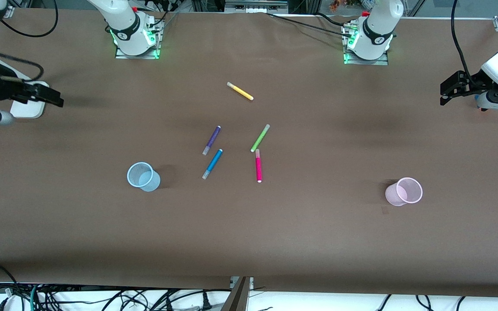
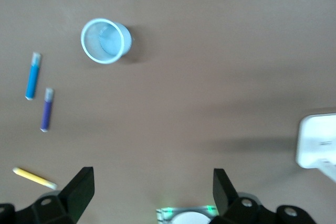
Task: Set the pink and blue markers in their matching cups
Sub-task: 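Reach the right gripper to the blue marker while the left gripper reaches the pink marker, then grasp the blue marker with the right gripper while the left gripper grasps the pink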
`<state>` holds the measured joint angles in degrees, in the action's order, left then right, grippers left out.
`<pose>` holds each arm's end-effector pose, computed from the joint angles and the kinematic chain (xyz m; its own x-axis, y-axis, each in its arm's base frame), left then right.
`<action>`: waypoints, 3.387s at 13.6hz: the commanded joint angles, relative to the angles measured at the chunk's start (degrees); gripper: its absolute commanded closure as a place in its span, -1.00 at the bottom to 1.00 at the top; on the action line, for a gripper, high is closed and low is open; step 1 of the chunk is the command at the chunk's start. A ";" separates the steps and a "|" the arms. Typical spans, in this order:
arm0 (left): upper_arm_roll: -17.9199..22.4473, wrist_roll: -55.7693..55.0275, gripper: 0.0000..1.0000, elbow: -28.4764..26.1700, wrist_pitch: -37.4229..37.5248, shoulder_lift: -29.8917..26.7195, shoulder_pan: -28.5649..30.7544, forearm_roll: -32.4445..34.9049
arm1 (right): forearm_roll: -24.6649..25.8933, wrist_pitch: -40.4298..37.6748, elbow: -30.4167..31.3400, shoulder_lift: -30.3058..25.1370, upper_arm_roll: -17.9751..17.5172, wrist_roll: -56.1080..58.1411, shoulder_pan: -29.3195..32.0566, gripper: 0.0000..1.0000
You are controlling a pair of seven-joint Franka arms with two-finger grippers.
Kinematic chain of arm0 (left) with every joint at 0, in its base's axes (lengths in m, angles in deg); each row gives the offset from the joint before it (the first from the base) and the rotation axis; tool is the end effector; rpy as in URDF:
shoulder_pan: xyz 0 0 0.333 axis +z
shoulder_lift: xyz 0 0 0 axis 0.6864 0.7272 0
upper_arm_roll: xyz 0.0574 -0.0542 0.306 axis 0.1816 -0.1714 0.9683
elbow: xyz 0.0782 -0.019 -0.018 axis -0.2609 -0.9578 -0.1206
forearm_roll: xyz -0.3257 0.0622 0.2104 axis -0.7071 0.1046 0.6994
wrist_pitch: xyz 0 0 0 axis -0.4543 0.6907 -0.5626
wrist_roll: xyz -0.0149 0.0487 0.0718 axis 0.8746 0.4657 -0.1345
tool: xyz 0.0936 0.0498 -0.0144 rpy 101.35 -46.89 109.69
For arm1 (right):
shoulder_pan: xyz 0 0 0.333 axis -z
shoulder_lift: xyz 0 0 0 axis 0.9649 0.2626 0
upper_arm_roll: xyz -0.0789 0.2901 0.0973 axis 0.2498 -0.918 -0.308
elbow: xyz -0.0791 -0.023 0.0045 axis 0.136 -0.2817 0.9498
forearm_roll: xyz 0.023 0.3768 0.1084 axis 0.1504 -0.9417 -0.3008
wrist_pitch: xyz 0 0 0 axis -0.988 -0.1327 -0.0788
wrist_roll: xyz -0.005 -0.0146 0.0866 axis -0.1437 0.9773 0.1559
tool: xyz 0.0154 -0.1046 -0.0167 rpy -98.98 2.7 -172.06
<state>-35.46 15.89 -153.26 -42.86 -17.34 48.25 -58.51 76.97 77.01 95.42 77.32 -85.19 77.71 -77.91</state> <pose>0.5394 -0.0116 0.6101 0.9854 -0.1676 -0.0291 -0.1690 -0.9840 -0.0565 0.5699 0.0228 0.5705 0.9745 -0.1501 -0.1671 -0.1558 -0.9875 -0.0220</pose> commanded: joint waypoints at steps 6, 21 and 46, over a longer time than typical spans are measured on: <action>-0.45 -2.74 -1.00 0.84 -1.36 4.36 -0.16 -6.09 | -5.75 11.79 -0.17 8.79 -0.03 -31.44 -9.50 -0.99; -1.33 -21.64 -1.00 2.25 -21.56 28.70 -24.93 -5.14 | -8.47 41.85 -0.61 33.39 -0.03 -59.16 -24.72 -0.88; -0.54 -45.47 0.09 2.07 -57.36 48.23 -39.80 0.75 | -10.57 36.81 -3.42 34.13 0.14 -41.10 -22.81 1.00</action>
<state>-36.88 -27.84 -152.72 -99.99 29.80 9.48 -59.31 68.88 119.86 91.06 116.56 -84.62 30.96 -104.02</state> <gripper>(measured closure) 0.458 0.828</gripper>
